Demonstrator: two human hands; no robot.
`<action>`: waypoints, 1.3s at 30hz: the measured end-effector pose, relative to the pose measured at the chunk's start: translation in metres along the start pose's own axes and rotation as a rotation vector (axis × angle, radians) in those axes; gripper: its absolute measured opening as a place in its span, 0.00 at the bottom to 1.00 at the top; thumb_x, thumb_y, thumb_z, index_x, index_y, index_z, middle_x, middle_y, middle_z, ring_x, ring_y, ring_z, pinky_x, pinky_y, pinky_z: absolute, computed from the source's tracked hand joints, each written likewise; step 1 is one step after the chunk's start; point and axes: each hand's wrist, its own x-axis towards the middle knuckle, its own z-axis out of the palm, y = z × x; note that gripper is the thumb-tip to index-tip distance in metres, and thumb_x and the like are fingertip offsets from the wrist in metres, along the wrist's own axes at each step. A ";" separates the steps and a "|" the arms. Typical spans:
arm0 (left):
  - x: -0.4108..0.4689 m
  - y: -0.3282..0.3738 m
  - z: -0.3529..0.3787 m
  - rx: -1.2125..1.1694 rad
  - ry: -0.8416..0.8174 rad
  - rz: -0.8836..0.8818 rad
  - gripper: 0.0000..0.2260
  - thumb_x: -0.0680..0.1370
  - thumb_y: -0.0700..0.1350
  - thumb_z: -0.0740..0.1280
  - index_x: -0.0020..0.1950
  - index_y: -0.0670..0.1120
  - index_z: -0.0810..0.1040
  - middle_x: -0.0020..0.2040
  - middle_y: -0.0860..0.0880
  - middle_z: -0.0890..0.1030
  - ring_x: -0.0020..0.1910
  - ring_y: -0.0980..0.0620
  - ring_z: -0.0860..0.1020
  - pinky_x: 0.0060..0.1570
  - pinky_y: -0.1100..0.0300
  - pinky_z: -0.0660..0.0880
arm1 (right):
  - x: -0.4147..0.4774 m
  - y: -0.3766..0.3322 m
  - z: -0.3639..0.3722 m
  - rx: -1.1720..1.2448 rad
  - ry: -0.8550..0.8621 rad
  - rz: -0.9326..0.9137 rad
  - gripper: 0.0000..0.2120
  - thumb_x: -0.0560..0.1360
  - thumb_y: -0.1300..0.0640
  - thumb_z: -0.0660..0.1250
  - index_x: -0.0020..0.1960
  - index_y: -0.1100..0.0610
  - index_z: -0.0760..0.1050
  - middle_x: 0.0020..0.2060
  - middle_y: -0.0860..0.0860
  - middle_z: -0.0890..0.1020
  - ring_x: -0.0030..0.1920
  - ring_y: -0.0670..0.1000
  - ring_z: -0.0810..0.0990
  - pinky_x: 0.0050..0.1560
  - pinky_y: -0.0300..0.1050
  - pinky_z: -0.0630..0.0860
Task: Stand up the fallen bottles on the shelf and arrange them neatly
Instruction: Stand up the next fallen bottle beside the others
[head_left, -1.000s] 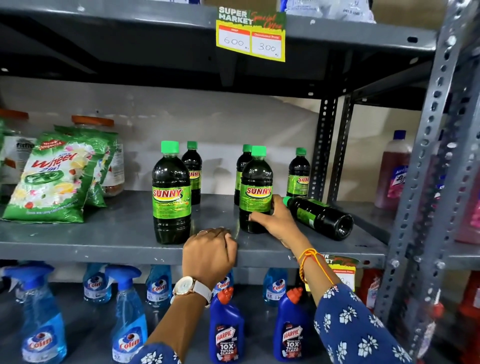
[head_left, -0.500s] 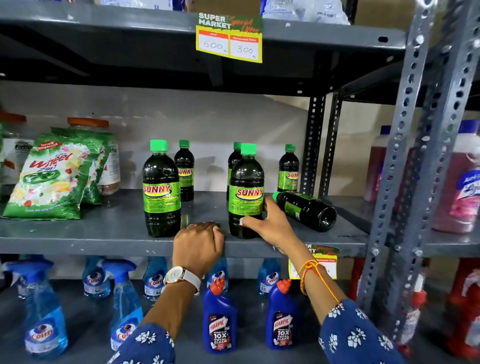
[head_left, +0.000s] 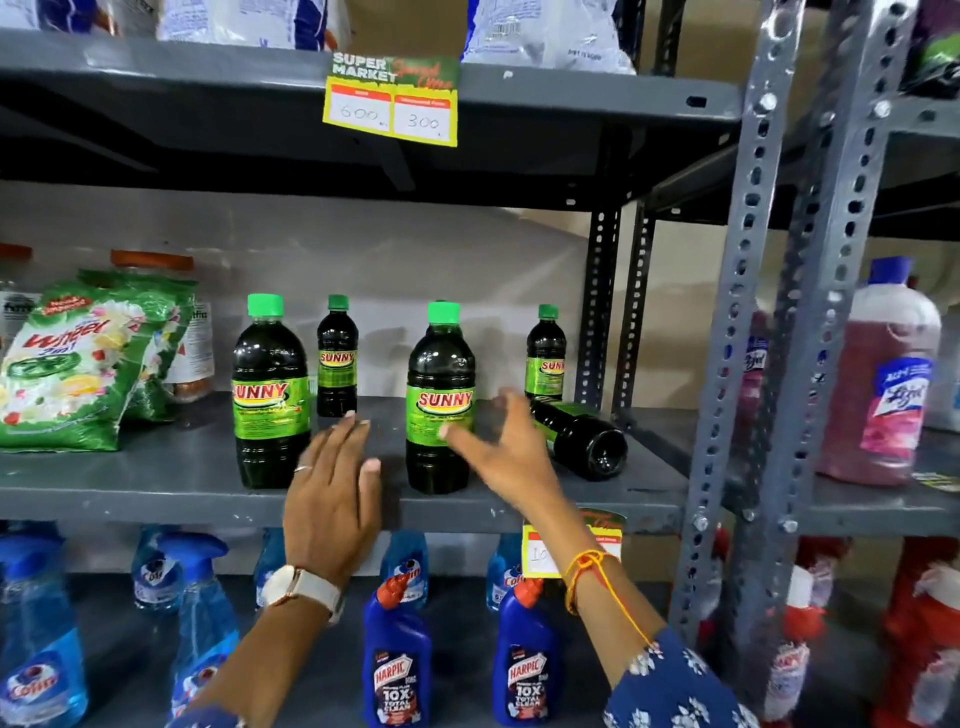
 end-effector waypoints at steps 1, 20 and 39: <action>-0.003 0.012 -0.004 -0.029 0.063 0.047 0.20 0.79 0.46 0.53 0.60 0.35 0.75 0.60 0.35 0.76 0.59 0.40 0.73 0.63 0.50 0.64 | 0.004 -0.002 -0.013 -0.052 0.165 -0.044 0.33 0.68 0.43 0.71 0.65 0.60 0.67 0.56 0.49 0.74 0.57 0.48 0.74 0.56 0.44 0.74; -0.006 0.117 0.053 -0.009 -0.302 0.216 0.18 0.77 0.47 0.53 0.48 0.46 0.83 0.46 0.48 0.84 0.40 0.47 0.81 0.38 0.59 0.74 | 0.040 0.049 -0.099 -0.481 0.198 -0.011 0.23 0.65 0.43 0.73 0.53 0.57 0.77 0.46 0.54 0.82 0.47 0.54 0.80 0.41 0.41 0.71; -0.009 0.117 0.060 0.016 -0.285 0.201 0.20 0.77 0.48 0.52 0.49 0.45 0.84 0.47 0.48 0.84 0.44 0.48 0.81 0.42 0.59 0.73 | 0.039 0.076 -0.101 0.110 0.009 0.168 0.21 0.64 0.57 0.74 0.52 0.53 0.68 0.51 0.53 0.79 0.56 0.55 0.77 0.61 0.49 0.71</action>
